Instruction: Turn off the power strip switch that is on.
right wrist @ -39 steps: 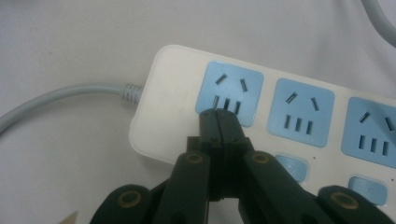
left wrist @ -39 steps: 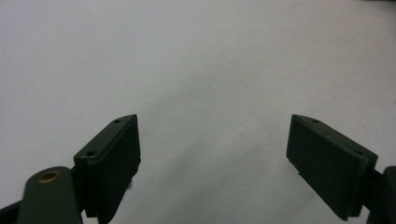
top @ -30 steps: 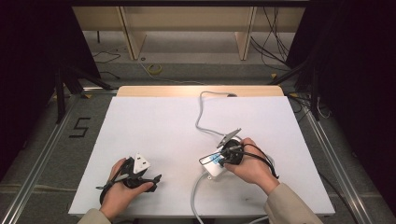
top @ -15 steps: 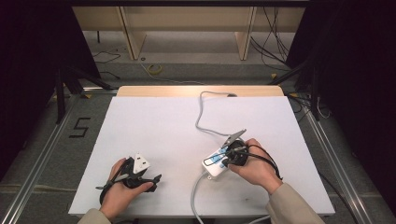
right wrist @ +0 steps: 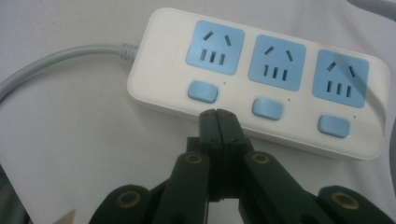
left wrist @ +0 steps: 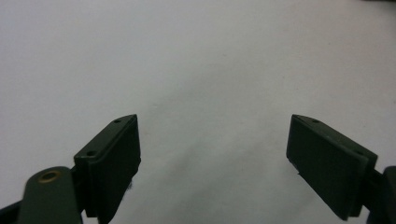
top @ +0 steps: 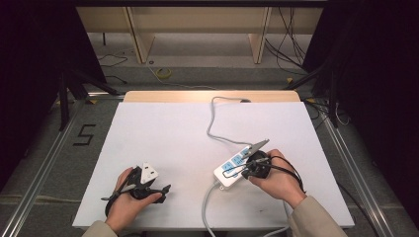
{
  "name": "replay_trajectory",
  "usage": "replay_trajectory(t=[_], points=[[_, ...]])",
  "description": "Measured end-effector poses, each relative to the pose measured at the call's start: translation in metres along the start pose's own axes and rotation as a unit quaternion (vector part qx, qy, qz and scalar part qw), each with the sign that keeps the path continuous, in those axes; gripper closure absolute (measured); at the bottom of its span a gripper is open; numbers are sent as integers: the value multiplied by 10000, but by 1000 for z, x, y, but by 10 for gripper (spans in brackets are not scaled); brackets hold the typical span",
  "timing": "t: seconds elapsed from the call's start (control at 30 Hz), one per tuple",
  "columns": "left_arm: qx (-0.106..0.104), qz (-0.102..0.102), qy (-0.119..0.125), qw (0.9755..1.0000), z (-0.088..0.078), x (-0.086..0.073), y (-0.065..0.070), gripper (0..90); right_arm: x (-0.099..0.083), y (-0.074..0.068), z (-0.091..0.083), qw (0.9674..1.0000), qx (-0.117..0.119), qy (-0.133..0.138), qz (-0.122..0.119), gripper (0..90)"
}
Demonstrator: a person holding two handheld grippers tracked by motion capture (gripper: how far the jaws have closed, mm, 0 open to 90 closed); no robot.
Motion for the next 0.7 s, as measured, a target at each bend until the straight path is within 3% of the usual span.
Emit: replay_trajectory(t=[0.7], points=[[8, -19, 5, 10000, 0, 0, 0, 176, -20, 9, -8, 9999, -74, 1, 108, 900]])
Point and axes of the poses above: each handheld gripper's, and its own axes: z roughly forward along the jaws, x roughly out of its top, y roughly to its right, the point moved 10 cm from there along z, roughly forward along the jaws, and after that the axes turned 11 degrees about z, right-handed, at the moved point
